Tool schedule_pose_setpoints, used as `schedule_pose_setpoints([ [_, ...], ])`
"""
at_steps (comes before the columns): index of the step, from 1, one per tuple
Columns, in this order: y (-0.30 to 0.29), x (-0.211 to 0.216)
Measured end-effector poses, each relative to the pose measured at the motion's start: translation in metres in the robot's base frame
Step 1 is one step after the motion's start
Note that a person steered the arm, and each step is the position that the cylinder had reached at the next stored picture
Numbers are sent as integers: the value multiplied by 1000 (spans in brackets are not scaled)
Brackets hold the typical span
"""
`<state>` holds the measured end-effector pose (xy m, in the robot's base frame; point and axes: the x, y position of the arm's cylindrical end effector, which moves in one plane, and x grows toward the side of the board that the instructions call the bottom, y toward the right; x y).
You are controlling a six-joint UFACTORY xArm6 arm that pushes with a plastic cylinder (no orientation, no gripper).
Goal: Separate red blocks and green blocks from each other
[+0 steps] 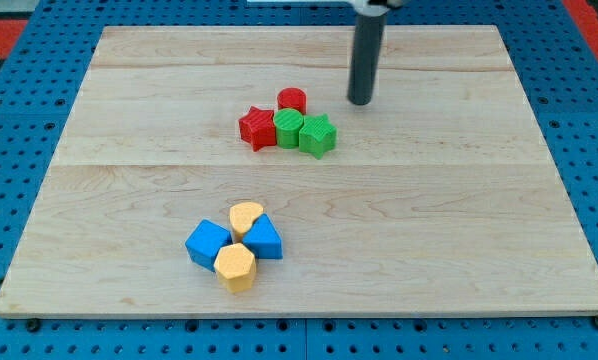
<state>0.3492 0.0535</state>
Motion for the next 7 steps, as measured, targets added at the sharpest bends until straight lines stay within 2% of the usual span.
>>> schedule_pose_setpoints([
  [1, -43, 16],
  [4, -130, 16],
  [6, -133, 38],
  [7, -92, 41],
])
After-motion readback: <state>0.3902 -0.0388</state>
